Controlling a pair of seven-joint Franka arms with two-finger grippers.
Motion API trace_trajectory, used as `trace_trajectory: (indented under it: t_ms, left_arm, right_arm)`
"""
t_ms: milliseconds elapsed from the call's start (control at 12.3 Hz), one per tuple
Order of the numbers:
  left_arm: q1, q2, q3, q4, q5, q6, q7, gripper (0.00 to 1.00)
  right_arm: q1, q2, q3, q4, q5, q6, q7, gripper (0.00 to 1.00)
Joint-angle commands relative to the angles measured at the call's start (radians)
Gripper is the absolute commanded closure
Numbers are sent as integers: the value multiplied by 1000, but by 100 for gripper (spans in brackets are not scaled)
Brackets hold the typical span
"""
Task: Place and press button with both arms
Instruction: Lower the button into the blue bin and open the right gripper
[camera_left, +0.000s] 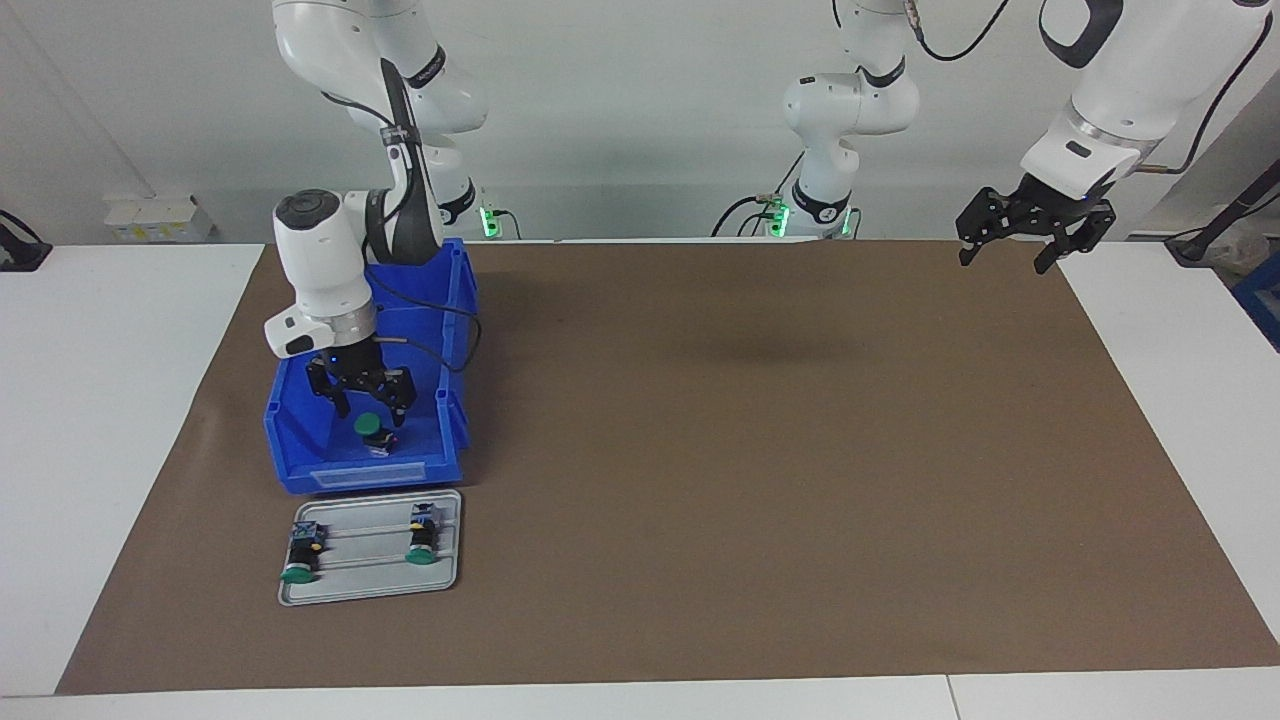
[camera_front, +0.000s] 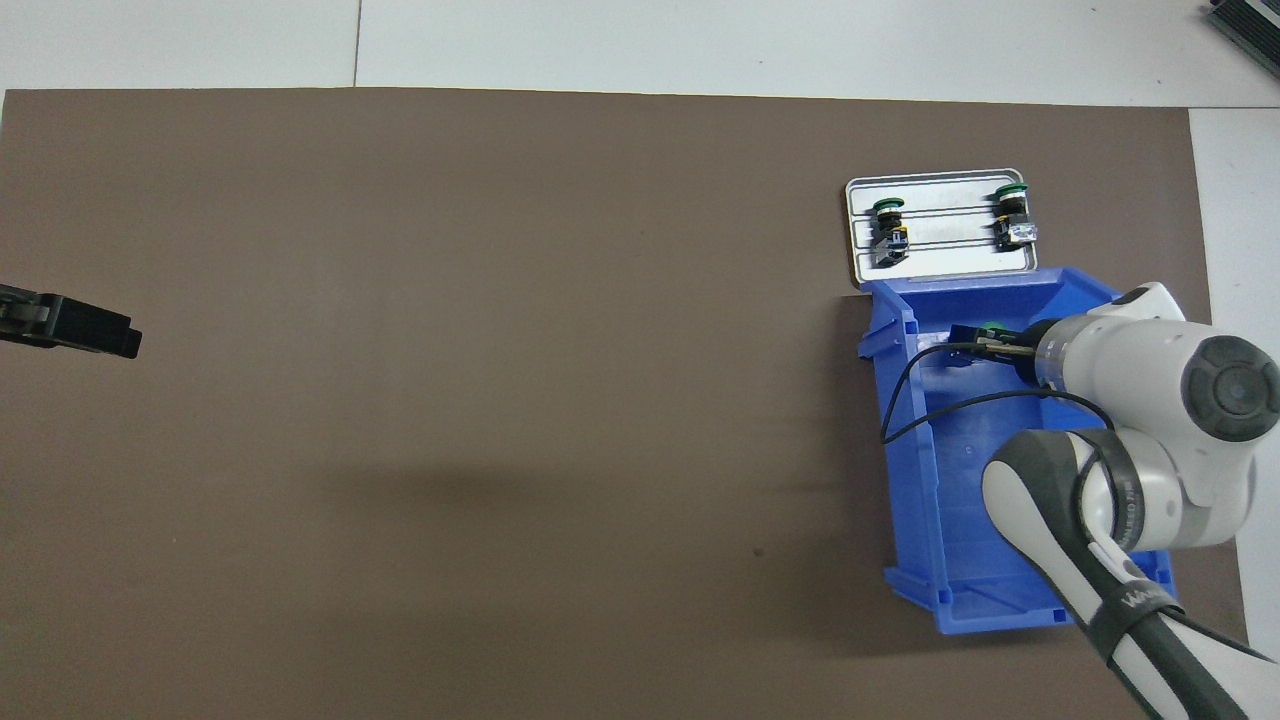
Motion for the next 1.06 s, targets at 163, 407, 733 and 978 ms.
trace_trajectory:
  t_ms: [163, 407, 733, 978]
  left_arm:
    - [14, -31, -11, -35, 18, 9, 0, 0]
    - [14, -31, -11, -35, 18, 9, 0, 0]
    - [14, -31, -11, -35, 18, 9, 0, 0]
    - [14, -31, -11, -35, 18, 9, 0, 0]
  right_arm:
    - [-4, -94, 14, 288, 19, -482, -11, 8]
    - [9, -94, 20, 450, 20, -688, -20, 6]
    - [8, -107, 25, 533, 88, -813, -118, 1]
    - [-7, -97, 23, 573, 89, -822, -135, 1]
